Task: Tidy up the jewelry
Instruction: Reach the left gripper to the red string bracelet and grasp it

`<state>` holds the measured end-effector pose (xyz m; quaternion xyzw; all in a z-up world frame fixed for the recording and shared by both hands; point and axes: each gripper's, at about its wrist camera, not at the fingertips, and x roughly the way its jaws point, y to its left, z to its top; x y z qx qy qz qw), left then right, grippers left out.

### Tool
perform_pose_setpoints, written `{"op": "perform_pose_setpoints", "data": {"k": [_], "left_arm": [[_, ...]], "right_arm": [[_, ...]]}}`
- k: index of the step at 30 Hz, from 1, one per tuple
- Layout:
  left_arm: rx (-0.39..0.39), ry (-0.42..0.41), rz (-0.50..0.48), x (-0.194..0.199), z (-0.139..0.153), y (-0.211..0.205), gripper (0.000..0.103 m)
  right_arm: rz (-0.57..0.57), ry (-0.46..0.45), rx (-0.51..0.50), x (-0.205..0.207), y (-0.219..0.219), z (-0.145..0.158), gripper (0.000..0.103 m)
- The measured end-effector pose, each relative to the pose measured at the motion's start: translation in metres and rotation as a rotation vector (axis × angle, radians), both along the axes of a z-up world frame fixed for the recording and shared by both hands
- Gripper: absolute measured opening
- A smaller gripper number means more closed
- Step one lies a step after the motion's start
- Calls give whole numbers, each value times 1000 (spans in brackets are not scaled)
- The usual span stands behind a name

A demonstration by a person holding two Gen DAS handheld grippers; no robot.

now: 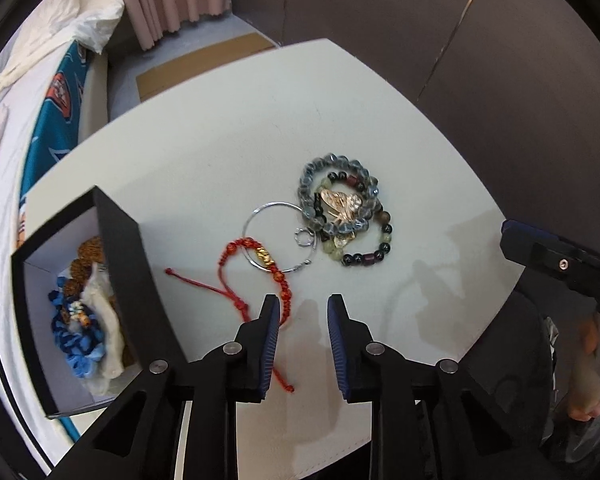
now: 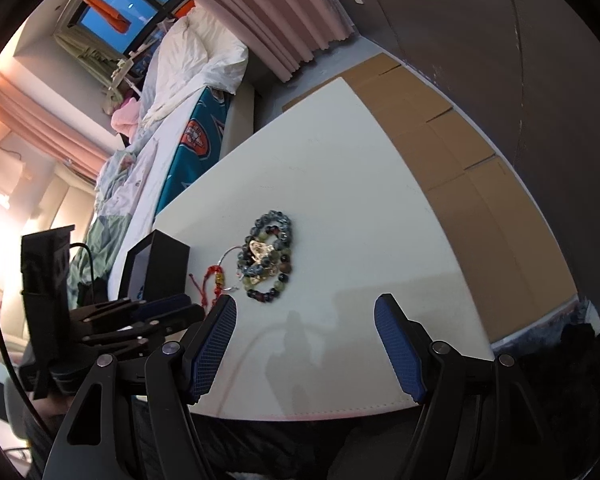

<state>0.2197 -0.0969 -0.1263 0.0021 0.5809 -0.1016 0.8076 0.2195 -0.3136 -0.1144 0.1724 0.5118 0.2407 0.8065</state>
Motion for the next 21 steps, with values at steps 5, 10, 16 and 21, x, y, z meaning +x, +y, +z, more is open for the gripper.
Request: {"op": "perform_pose_setpoints", "data": {"k": [5, 10, 16, 21], "left_arm": [[65, 30, 14, 8, -21, -2, 10], [53, -10, 40, 12, -12, 8, 7], [19, -64, 69, 13, 13, 29, 7], [-1, -96, 104, 10, 30, 45, 7]], "right_arm": [[6, 19, 21, 2, -2, -3, 72], [12, 63, 78, 17, 8, -11, 67], [24, 112, 135, 35, 27, -16, 49], [25, 158, 139, 47, 42, -22, 34]]}}
